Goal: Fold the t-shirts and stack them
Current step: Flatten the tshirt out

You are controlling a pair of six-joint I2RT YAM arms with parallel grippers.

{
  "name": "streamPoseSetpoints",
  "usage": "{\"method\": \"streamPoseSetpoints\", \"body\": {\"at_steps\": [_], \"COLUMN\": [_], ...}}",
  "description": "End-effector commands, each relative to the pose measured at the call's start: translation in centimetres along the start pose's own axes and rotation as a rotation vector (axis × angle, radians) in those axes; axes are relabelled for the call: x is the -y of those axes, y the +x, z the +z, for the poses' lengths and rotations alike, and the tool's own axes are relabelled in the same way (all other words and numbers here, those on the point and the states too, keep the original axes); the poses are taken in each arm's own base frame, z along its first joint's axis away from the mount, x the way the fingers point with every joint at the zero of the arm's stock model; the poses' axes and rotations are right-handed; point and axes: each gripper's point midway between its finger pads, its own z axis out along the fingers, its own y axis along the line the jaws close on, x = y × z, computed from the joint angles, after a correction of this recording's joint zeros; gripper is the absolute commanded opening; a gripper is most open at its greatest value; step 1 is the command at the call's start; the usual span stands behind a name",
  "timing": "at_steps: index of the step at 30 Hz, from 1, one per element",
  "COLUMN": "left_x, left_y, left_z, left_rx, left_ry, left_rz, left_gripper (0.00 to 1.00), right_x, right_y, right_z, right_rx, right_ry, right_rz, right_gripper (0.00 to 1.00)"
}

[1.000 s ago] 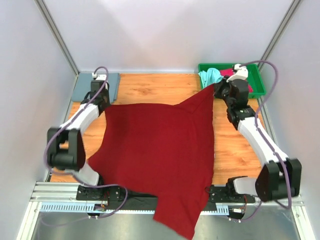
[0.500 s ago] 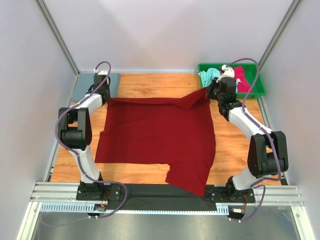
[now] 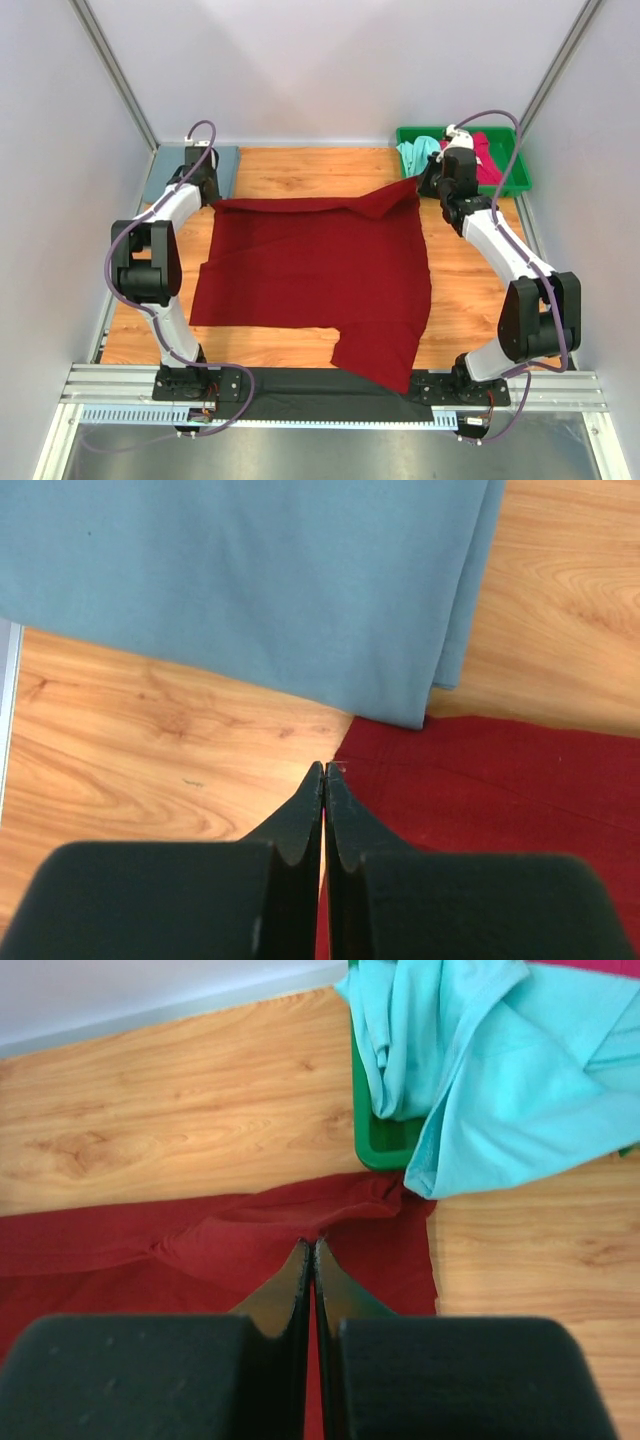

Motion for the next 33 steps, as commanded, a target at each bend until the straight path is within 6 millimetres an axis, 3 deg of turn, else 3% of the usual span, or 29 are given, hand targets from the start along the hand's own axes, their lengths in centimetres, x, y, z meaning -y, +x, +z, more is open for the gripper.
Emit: {"method": "streamPoseSetpoints", "body": {"at_steps": [1, 2, 4, 5, 6, 8, 10, 12, 13, 17, 19, 21, 26, 27, 33], "left_x": [-0.4, -0.4, -0.2, -0.2, 0.0, -0.2, -1.6, -1.6, -1.6, -0.9, -0.7, -1.0, -4.3, -5.0, -4.5], "left_y": [-3.5, -4.3, -3.9, -5.2, -5.2, -6.5, -6.6, -8.2, -9.0, -10.2, -10.1, -9.9, -8.6, -8.5, -10.3], "left_z": [-1.5, -1.7, -1.0, -1.2, -0.7, -1.0, -0.3, -0.2, -0.4, -0.1, 0.4, 1.0, 1.7, 2.0, 3.5], "left_rx": [0.057, 0.059, 0.023, 0.042, 0.032, 0.039, 0.011, 0.033, 0.047, 0.064, 0.063, 0.055, 0.018, 0.013, 0.035], "left_ry": [0.009, 0.008, 0.005, 0.006, 0.007, -0.006, -0.024, -0.010, -0.001, 0.037, 0.039, 0.023, -0.088, -0.089, -0.053], "left_rz": [-0.048, -0.049, -0.041, -0.047, -0.046, -0.057, -0.098, -0.115, -0.119, -0.122, -0.122, -0.125, -0.194, -0.217, -0.196], "left_gripper": [0.00, 0.00, 0.00, 0.00, 0.00, 0.00, 0.00, 0.00, 0.00, 0.00, 0.00, 0.00, 0.00, 0.00, 0.00], "right_x": [0.3, 0.2, 0.4, -0.1, 0.3, -0.1, -0.2, -0.8, -0.6, -0.8, -1.4, -1.5, -3.9, -3.9, -4.7], "right_y": [-1.4, -1.5, -1.4, -2.6, -1.6, -1.8, -2.5, -3.8, -3.5, -4.1, -4.8, -4.1, -4.8, -4.0, -3.9], "right_z": [-0.4, -0.1, 0.4, 0.5, 1.4, 2.3, 3.5, 4.0, 4.7, 6.0, 6.5, 7.4, 8.7, 9.4, 11.9], "right_rx": [0.014, 0.011, -0.009, 0.007, -0.036, -0.050, -0.051, -0.032, -0.046, -0.057, -0.050, -0.074, -0.086, -0.109, -0.111], "right_ry": [0.033, 0.036, 0.051, 0.044, 0.059, 0.050, 0.053, 0.046, 0.055, 0.062, 0.042, 0.032, -0.049, -0.049, -0.068], "right_rz": [0.011, 0.011, 0.006, 0.004, 0.003, -0.004, -0.004, -0.004, -0.004, 0.002, 0.002, 0.007, 0.032, 0.032, 0.048], "right_gripper": [0.00, 0.00, 0.00, 0.00, 0.00, 0.00, 0.00, 0.00, 0.00, 0.00, 0.00, 0.00, 0.00, 0.00, 0.04]}}
